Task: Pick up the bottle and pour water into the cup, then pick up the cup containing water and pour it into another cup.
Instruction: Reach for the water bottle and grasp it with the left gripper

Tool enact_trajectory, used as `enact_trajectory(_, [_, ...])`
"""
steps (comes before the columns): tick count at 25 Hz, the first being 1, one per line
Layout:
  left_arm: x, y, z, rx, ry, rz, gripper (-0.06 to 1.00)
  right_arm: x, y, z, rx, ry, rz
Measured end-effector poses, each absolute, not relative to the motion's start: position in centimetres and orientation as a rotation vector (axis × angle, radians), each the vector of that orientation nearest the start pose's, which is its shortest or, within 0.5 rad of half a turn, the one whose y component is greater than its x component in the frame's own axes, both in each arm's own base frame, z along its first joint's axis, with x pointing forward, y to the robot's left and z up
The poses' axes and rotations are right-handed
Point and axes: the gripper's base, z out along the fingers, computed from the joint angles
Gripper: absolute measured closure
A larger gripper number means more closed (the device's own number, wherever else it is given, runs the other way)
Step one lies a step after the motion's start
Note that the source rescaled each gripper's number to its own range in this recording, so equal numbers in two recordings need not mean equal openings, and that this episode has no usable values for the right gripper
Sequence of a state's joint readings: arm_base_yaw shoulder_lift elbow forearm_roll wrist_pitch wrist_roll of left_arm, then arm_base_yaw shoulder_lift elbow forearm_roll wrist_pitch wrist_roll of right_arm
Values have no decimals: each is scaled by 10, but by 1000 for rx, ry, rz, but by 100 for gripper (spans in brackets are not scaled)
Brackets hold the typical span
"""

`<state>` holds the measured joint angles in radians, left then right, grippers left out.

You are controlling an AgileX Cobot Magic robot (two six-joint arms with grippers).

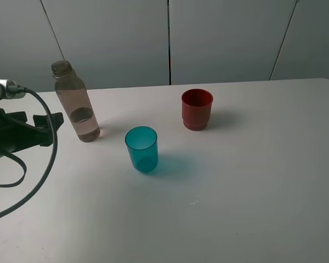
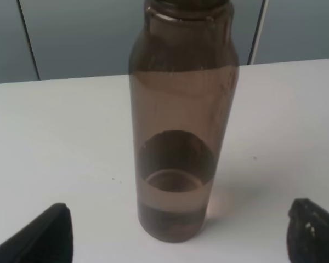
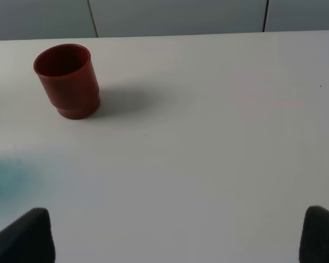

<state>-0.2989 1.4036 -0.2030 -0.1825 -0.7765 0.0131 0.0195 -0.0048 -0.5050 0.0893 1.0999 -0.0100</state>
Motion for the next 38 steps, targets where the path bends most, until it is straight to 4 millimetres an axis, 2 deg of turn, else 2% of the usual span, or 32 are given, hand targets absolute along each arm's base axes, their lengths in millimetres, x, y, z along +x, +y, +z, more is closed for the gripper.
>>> enact_trajectory(8, [212,-50,156,184,1787,-53,-6,-8,7,276,-37,2072,113])
enact_trajectory(13, [216,-50,153,185,1727,-30,-6,-8,7,276,-37,2072,113])
enact_trajectory(19, [222,-52,130,213,1787,-12,-6,-8,7,276,-37,2072,113])
enact_trajectory(30, [253,-62,120,229,1773,5,-6,-8,7,276,-37,2072,113])
enact_trajectory(38, [287,-71,102,220,1773,10,-6,-8,7,276,-37,2072,113])
